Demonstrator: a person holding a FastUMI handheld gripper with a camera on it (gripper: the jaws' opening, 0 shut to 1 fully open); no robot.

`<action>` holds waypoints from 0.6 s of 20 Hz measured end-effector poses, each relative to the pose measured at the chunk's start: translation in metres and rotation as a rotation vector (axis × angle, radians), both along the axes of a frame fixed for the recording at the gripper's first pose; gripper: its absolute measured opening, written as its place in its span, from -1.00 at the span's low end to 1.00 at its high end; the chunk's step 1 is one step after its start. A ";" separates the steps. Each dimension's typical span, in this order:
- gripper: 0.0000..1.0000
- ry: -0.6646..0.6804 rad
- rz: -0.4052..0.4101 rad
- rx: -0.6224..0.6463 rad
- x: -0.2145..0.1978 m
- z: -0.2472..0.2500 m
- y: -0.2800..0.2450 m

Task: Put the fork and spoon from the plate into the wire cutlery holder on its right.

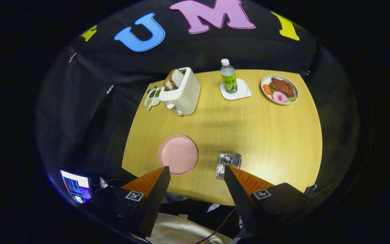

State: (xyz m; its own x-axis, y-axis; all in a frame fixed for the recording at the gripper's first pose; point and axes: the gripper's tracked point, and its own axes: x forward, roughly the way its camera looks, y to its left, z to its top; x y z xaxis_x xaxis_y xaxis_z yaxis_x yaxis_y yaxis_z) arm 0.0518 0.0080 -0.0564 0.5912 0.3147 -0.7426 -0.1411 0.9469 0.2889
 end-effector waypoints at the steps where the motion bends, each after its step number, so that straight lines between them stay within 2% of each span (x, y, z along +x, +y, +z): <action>1: 0.99 -0.051 0.006 -0.026 -0.003 0.007 -0.002; 5: 0.99 -0.301 -0.006 -0.119 -0.001 0.035 0.005; 7: 0.99 -0.404 -0.030 -0.112 -0.004 0.051 0.018; 12: 0.99 -0.667 -0.153 -0.121 -0.012 0.104 0.012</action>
